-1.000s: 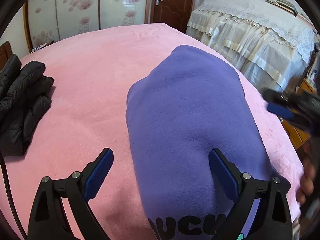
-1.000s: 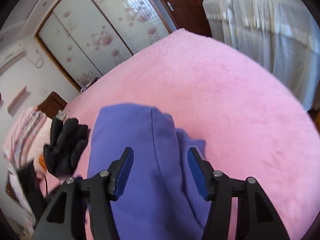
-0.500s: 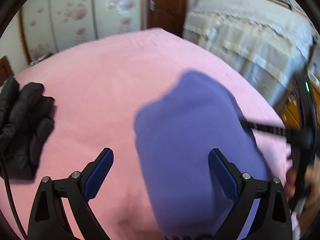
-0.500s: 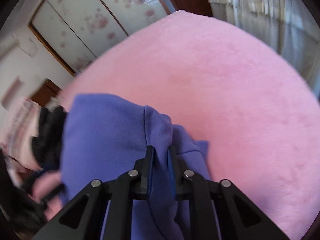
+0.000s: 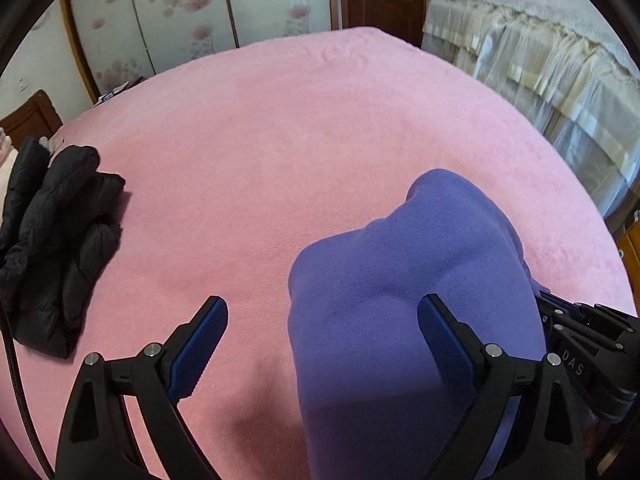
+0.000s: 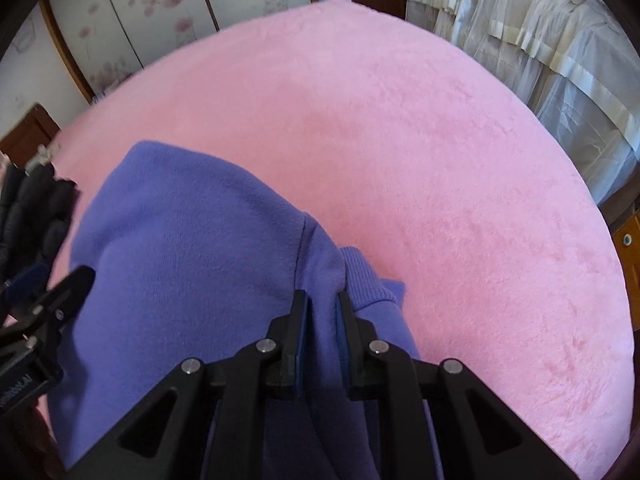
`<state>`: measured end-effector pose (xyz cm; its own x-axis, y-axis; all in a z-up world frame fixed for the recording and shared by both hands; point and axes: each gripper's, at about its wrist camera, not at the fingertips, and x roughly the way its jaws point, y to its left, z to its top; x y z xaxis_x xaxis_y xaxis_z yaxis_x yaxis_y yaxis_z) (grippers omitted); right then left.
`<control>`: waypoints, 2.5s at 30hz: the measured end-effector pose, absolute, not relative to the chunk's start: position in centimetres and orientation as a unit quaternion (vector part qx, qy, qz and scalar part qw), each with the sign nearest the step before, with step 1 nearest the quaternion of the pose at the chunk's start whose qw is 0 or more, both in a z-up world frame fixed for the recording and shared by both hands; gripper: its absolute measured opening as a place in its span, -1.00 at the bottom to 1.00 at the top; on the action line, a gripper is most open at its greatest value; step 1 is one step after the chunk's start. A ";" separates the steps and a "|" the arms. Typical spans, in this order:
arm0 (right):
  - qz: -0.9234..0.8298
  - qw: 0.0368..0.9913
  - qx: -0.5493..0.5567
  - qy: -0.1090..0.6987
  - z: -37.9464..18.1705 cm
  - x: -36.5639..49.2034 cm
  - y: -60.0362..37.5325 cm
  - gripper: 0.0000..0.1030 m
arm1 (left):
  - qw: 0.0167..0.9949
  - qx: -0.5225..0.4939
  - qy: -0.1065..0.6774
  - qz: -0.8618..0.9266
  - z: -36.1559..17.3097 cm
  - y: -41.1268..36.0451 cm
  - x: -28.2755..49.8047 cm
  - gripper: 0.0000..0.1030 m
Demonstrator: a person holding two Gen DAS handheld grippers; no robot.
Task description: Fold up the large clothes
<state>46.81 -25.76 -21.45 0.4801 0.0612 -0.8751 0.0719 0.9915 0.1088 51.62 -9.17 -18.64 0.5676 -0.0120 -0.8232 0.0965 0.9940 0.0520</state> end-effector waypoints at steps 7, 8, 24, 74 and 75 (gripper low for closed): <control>-0.006 0.849 0.061 0.525 -22.2 47.2 -25.8 -0.74 | 0.874 0.020 0.483 -0.038 -20.0 -8.6 52.2 0.88; -0.005 0.849 0.061 0.525 -22.1 47.0 -25.8 -0.74 | 0.876 0.015 0.480 -0.042 -19.9 -8.2 52.2 0.88; 0.036 0.888 0.094 0.449 -13.6 41.1 -27.1 -0.12 | 0.885 -0.055 0.458 -0.061 -14.4 -4.3 47.0 0.98; 0.133 0.849 0.113 0.498 -13.6 33.8 -30.9 0.51 | 0.861 -0.025 0.493 -0.125 -14.5 -7.8 36.0 0.99; 0.135 0.841 0.124 0.509 -14.7 34.6 -31.1 0.51 | 0.859 -0.026 0.496 -0.121 -15.1 -7.5 36.6 0.99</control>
